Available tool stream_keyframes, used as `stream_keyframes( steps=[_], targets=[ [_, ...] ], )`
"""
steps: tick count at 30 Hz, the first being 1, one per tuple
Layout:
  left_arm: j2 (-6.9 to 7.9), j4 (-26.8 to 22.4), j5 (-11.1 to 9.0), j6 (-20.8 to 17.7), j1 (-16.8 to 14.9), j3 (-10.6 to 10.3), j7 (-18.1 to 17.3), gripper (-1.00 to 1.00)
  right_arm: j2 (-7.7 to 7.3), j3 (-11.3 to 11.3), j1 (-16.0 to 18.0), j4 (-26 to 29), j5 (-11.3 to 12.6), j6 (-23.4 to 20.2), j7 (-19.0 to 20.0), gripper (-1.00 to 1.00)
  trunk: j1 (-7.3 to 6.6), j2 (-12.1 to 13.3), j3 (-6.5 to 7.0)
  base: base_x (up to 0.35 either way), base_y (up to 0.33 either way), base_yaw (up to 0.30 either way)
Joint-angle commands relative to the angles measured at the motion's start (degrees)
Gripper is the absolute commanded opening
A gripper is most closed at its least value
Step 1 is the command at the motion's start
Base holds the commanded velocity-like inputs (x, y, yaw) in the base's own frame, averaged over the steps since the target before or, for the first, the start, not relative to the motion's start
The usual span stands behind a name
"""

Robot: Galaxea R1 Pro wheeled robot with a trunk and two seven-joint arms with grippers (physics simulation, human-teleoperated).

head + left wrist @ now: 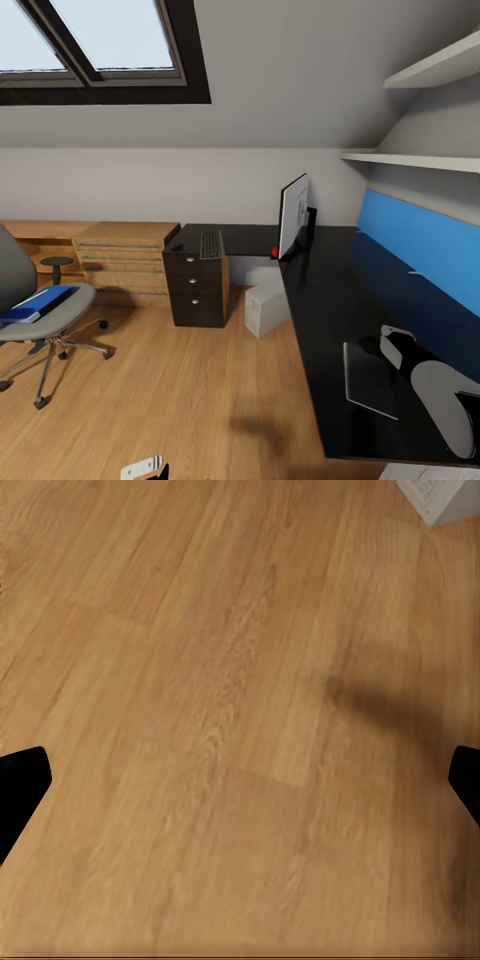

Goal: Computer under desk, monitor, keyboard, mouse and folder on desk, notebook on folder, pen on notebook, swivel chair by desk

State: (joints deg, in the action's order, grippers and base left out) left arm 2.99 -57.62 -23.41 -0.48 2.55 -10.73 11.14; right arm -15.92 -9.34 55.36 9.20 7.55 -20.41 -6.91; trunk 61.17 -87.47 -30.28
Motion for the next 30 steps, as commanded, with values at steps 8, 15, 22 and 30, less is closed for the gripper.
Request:
stream_keyframes(
  steps=[8, 15, 22, 30],
  targets=[
    [0.09, -0.1, -0.5, -0.1, 0.0, -0.3, 0.5, 1.00, 0.01, -0.1, 0.0, 0.1, 0.6, -0.2, -0.3, 1.00, -0.02, 0.0, -0.05, -0.155, 0.000, 0.000],
    [0.05, -0.1, -0.5, -0.1, 0.0, -0.3, 0.5, 1.00, 0.01, -0.1, 0.0, 0.1, 0.6, -0.2, -0.4, 1.00, -0.02, 0.0, -0.05, -0.174, 0.000, 0.000],
    [0.04, -0.1, -0.5, -0.1, 0.0, -0.3, 0.5, 1.00, 0.01, -0.1, 0.0, 0.1, 0.6, -0.2, -0.4, 1.00, -0.02, 0.0, -0.05, -0.153, 0.000, 0.000],
    [0.05, -0.1, -0.5, -0.1, 0.0, -0.3, 0.5, 1.00, 0.01, -0.1, 0.0, 0.1, 0.6, -0.2, -0.4, 1.00, -0.02, 0.0, -0.05, -0.188, 0.000, 0.000]
  ],
)
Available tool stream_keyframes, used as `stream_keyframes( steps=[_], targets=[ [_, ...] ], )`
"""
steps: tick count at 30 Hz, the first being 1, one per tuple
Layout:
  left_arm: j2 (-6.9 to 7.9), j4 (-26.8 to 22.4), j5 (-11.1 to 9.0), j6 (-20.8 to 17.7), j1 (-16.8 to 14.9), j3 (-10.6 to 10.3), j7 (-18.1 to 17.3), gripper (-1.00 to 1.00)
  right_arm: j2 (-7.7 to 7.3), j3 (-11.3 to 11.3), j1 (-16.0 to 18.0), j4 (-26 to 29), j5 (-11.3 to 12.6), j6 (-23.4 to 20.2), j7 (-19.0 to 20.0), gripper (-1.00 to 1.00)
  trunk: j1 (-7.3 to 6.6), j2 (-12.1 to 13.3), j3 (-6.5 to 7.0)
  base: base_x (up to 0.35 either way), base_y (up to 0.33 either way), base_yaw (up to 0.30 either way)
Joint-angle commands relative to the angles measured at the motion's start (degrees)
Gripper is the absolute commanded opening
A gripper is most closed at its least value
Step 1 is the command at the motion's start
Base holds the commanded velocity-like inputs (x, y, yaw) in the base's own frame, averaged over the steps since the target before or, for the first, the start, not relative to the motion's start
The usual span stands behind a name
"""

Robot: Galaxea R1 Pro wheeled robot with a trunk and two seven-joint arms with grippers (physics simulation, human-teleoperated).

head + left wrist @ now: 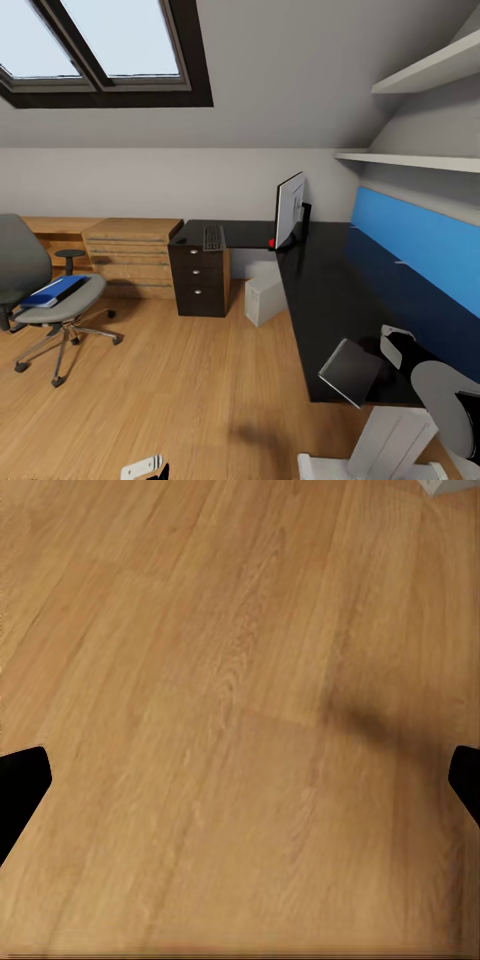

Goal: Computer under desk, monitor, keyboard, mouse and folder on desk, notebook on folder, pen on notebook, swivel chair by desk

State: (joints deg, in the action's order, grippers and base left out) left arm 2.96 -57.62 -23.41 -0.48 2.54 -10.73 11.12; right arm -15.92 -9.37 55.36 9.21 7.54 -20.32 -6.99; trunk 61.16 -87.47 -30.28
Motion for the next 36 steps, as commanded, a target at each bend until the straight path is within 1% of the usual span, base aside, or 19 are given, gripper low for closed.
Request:
stream_keyframes(
  steps=[1, 16, 28, 32, 36],
  targets=[
    [0.09, -0.1, -0.5, -0.1, 0.0, -0.3, 0.5, 1.00, 0.01, 0.0, 0.0, 0.1, 0.6, -0.2, -0.3, 1.00, -0.01, 0.0, -0.05, -0.098, 0.000, 0.000],
    [0.12, -0.3, -0.5, -0.1, 0.0, -0.3, 0.4, 1.00, 0.01, -0.1, 0.0, 0.1, 0.6, -0.2, -0.3, 1.00, -0.01, 0.0, -0.05, -0.023, 0.000, 0.000],
    [0.04, -0.3, -0.5, -0.1, 0.0, -0.3, 0.5, 1.00, 0.01, -0.3, 0.0, 0.4, 0.8, 0.7, 0.1, 1.00, -2.65, 4.8, 2.11, 0.000, 0.000, 0.000],
    [0.03, -0.3, -0.5, -0.2, 0.0, -0.3, 0.5, 1.00, 0.03, -0.3, 0.0, 0.4, 0.9, 1.9, 0.2, 1.00, -3.53, 6.4, 2.82, 0.000, 0.000, 0.000],
    [0.03, -0.3, -0.5, -0.2, 0.0, -0.3, 0.5, 1.00, 0.21, -0.2, 0.0, 0.3, 0.9, 3.1, 0.3, 1.00, -3.53, 6.4, 2.82, 0.000, 0.000, 0.000]
  ],
)
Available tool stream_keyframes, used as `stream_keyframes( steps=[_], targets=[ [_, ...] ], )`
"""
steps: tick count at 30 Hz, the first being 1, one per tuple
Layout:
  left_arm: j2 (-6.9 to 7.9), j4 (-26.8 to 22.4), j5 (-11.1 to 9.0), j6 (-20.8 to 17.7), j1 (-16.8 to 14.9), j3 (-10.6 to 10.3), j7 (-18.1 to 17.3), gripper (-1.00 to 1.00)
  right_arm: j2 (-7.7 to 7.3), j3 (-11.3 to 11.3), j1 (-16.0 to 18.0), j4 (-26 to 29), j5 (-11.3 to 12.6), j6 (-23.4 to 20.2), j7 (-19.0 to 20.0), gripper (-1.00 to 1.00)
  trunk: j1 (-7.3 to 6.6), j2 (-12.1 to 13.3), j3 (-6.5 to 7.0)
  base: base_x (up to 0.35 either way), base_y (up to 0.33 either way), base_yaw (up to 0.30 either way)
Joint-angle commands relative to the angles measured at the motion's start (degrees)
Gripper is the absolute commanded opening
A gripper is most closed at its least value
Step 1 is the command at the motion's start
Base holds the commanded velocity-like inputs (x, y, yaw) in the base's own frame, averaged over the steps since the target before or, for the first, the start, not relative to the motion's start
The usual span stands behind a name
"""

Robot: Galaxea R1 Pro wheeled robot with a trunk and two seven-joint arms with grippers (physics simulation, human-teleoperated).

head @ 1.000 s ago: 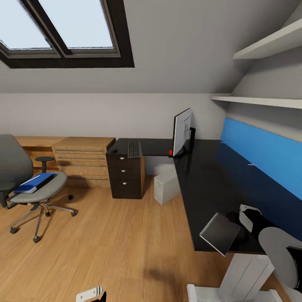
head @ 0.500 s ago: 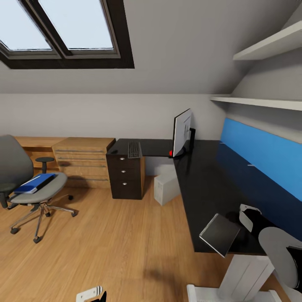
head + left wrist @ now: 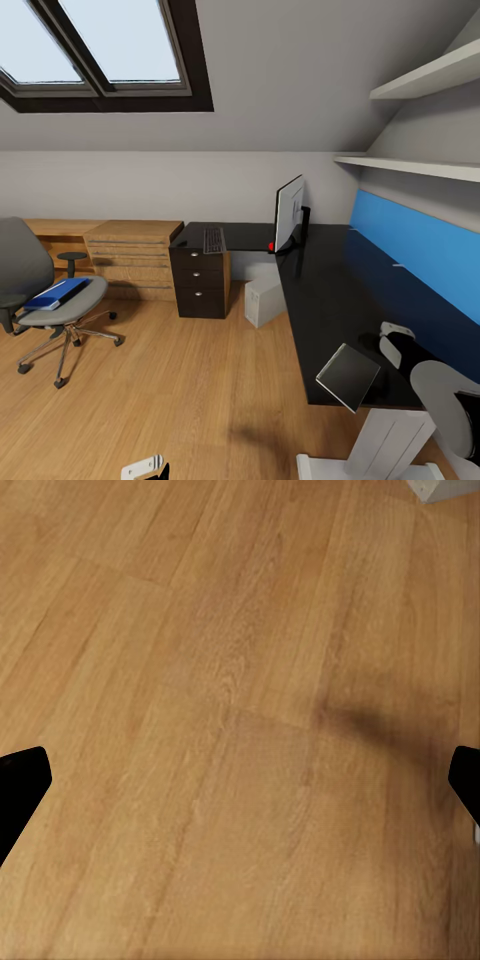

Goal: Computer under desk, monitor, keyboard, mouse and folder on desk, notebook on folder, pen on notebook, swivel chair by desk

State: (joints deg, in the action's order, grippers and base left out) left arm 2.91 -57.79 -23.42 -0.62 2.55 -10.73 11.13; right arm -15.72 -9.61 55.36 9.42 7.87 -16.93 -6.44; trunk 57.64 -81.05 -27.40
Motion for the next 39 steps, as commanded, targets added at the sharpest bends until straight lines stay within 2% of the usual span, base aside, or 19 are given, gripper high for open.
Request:
stream_keyframes(
  steps=[1, 12, 20, 39],
  targets=[
    [0.08, -0.1, -0.5, -0.1, 0.0, -0.3, 0.5, 1.00, 0.11, 0.0, 0.0, 0.1, 0.6, 0.1, -0.3, 1.00, 0.00, 0.0, -0.05, 0.000, 0.000, 0.000],
    [0.08, 0.0, -0.5, -0.1, 0.0, -0.3, 0.5, 1.00, 2.47, 0.0, 0.0, 0.4, 0.6, 2.5, -0.5, 1.00, 0.00, 0.0, -0.05, 0.000, 0.000, 0.006],
    [0.08, 0.0, -0.4, -0.1, 0.0, -0.3, 0.5, 1.00, 3.87, 0.0, 0.0, 0.3, 0.5, 2.6, -0.4, 1.00, 0.00, 0.0, -0.05, 0.000, 0.000, 0.201],
    [0.08, 0.1, -0.4, 0.0, 0.0, -0.3, 0.6, 1.00, 3.73, 0.1, 0.0, 0.1, 0.2, 2.5, 1.5, 1.00, 0.00, 0.0, -0.05, 0.000, 0.000, 0.037]
  ],
)
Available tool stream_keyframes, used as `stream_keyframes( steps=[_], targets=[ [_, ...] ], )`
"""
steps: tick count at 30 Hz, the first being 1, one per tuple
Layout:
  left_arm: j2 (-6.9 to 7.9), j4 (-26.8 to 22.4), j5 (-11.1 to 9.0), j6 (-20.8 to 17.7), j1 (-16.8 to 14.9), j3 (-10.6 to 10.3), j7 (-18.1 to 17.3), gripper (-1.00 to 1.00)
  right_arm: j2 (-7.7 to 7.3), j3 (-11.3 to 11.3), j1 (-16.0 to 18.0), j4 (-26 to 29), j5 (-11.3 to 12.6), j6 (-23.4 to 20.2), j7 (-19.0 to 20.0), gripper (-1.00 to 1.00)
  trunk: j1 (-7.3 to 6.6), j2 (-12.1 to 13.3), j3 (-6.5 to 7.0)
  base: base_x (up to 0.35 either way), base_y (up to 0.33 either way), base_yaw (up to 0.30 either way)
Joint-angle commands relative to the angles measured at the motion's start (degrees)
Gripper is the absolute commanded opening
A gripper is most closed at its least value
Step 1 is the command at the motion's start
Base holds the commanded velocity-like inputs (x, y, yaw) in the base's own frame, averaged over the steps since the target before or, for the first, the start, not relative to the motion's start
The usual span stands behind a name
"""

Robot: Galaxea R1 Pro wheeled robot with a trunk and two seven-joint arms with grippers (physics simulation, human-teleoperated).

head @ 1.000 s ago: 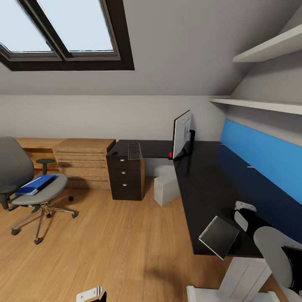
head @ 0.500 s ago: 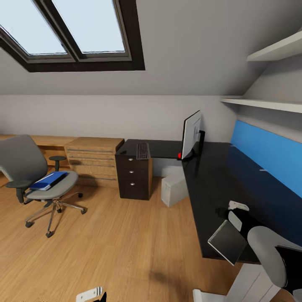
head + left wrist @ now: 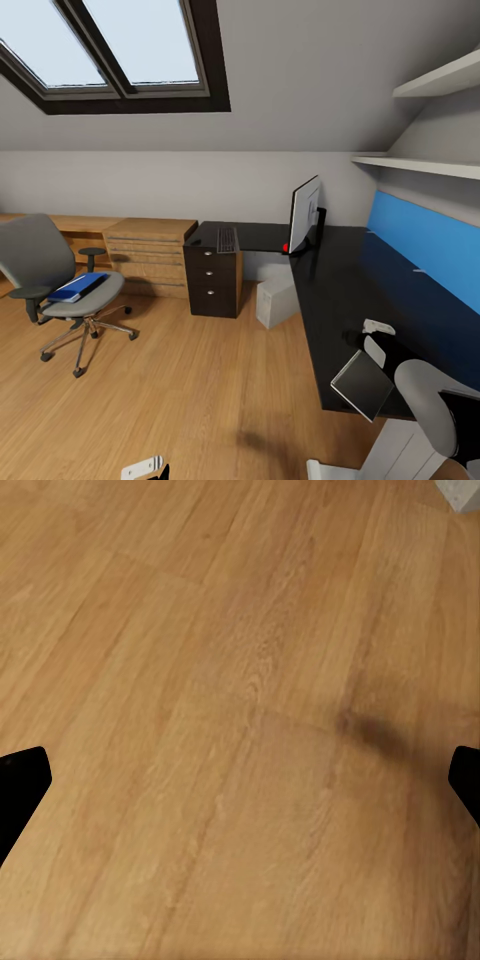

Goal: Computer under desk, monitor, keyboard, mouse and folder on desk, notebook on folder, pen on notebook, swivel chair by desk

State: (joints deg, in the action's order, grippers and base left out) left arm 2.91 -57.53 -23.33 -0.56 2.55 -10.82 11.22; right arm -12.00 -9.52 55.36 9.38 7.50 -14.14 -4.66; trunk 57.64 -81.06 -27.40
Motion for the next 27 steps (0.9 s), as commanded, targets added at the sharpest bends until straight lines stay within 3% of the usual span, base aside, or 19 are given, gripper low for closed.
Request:
stream_keyframes(
  steps=[1, 27],
  targets=[
    [0.08, -0.1, -0.5, -0.1, 0.0, -0.3, 0.5, 1.00, -0.02, 0.0, 0.0, 0.1, 0.6, -0.3, -0.2, 1.00, 0.00, 0.0, -0.05, 0.000, 0.000, 0.000],
    [0.02, -0.7, -0.8, -0.1, 0.0, 0.0, 0.5, 1.00, -0.43, 0.1, 0.0, -0.1, 0.2, -1.2, -0.7, 1.00, 0.22, -0.4, -0.23, 0.047, -0.031, 0.000]
  ],
)
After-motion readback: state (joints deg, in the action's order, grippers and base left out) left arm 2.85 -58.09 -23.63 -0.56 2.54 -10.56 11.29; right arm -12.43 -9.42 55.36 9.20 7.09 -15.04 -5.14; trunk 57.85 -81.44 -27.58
